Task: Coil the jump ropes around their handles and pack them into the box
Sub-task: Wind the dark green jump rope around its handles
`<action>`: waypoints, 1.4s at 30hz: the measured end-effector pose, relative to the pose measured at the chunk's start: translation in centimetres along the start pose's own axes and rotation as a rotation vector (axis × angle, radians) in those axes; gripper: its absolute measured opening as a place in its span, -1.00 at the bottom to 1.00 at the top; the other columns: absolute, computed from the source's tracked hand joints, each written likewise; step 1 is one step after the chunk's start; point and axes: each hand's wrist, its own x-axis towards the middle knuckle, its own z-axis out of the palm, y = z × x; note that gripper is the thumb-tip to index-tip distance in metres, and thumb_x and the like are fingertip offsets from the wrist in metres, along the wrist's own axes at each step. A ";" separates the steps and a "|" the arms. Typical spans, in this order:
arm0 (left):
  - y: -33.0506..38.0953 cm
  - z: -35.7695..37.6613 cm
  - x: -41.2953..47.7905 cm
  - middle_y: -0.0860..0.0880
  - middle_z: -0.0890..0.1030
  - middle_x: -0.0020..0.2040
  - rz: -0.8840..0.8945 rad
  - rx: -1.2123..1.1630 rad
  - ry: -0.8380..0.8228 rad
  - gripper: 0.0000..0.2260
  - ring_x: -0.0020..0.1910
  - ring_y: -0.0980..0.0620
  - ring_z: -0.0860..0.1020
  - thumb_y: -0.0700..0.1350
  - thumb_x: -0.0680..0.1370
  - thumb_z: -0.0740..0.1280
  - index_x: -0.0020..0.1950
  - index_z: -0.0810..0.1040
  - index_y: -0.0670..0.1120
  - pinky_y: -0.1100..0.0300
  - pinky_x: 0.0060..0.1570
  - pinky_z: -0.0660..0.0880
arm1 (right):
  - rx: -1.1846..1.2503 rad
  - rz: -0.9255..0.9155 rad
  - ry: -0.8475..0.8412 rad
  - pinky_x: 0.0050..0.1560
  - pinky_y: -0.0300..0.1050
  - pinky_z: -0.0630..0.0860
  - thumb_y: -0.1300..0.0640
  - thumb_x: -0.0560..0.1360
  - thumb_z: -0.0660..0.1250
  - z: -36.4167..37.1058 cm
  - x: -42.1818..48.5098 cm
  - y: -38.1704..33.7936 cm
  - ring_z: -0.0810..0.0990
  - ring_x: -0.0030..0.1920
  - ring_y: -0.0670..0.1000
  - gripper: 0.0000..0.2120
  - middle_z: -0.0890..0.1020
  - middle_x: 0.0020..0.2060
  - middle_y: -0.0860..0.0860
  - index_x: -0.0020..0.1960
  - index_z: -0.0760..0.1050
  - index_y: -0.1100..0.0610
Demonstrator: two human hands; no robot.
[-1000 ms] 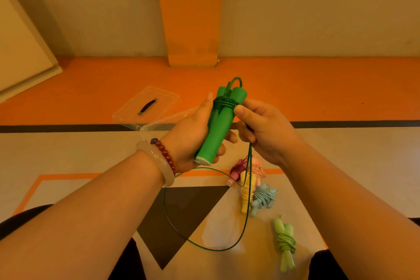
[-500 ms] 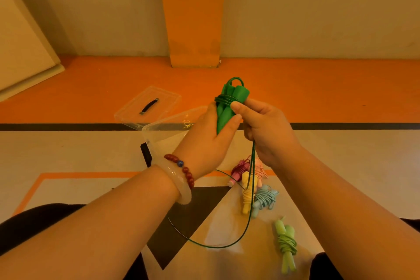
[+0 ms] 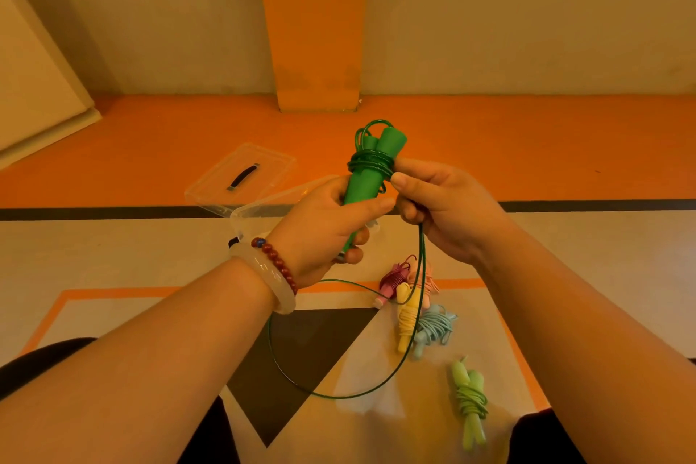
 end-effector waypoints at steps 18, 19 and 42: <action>0.3 -0.5 0.4 -0.06 0.66 -0.04 -0.060 0.087 -0.018 -0.86 -0.19 0.02 0.66 -0.05 0.61 0.24 0.11 0.53 -0.06 0.13 -0.13 0.60 | -0.094 -0.041 0.213 -0.32 -0.16 0.35 0.26 0.54 0.31 1.8 0.4 0.5 0.39 -0.48 -0.15 -0.82 0.46 -0.44 0.00 0.06 0.59 0.05; 0.2 -0.4 0.4 -0.06 0.66 -0.05 -0.016 0.126 0.028 -0.85 -0.20 0.04 0.66 -0.06 0.60 0.28 0.13 0.52 -0.06 0.16 -0.17 0.61 | -0.097 -0.056 0.230 -0.32 -0.18 0.38 0.27 0.54 0.31 2.1 0.5 0.6 0.41 -0.46 -0.15 -0.81 0.49 -0.41 0.02 0.08 0.58 0.05; -0.3 0.2 0.2 -0.07 0.52 -0.24 -0.008 -0.168 0.007 -0.81 -0.47 0.03 0.46 -0.20 0.63 0.19 0.23 0.43 -0.19 0.19 -0.49 0.45 | -0.337 -0.028 0.230 -0.39 -0.29 0.39 0.19 0.51 0.37 0.0 0.1 -0.9 0.37 -0.48 -0.16 -0.80 0.57 -0.46 -0.14 0.12 0.60 0.07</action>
